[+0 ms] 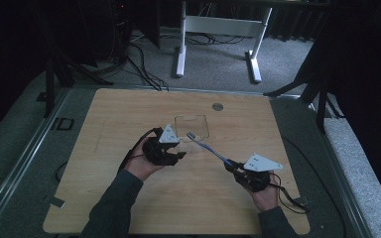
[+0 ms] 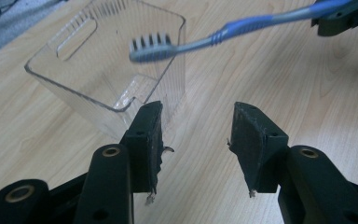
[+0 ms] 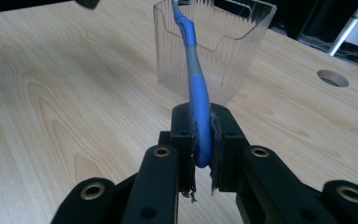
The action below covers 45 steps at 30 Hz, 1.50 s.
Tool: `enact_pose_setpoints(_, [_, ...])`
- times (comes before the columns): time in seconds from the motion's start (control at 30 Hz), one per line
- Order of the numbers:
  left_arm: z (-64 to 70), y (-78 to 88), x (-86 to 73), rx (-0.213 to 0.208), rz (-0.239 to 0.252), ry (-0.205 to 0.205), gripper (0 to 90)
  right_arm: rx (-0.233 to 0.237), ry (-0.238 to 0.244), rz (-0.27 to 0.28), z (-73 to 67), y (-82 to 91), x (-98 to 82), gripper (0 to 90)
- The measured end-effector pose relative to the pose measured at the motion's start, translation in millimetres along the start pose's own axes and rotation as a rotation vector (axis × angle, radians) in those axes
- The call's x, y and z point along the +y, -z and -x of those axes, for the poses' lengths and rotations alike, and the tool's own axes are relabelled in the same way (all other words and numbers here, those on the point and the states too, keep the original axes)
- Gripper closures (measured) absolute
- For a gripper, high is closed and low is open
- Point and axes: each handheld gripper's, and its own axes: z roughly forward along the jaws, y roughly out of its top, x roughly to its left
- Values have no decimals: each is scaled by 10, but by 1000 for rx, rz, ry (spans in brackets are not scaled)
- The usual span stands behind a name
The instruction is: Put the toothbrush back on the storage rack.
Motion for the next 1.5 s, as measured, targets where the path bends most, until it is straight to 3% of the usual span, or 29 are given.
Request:
enact_pose_setpoints(0.57, [-26, -45, 24, -47, 29, 80, 504, 13, 18, 54, -83, -29, 213, 814])
enact_pose_setpoints(1.2, [11, -139, 89, -121, 62, 144, 397, 42, 8, 81, -101, -23, 220, 814])
enact_pose_setpoints(1.5, [19, -191, 112, -164, 84, 172, 393, 52, 23, 90, -143, -28, 253, 813])
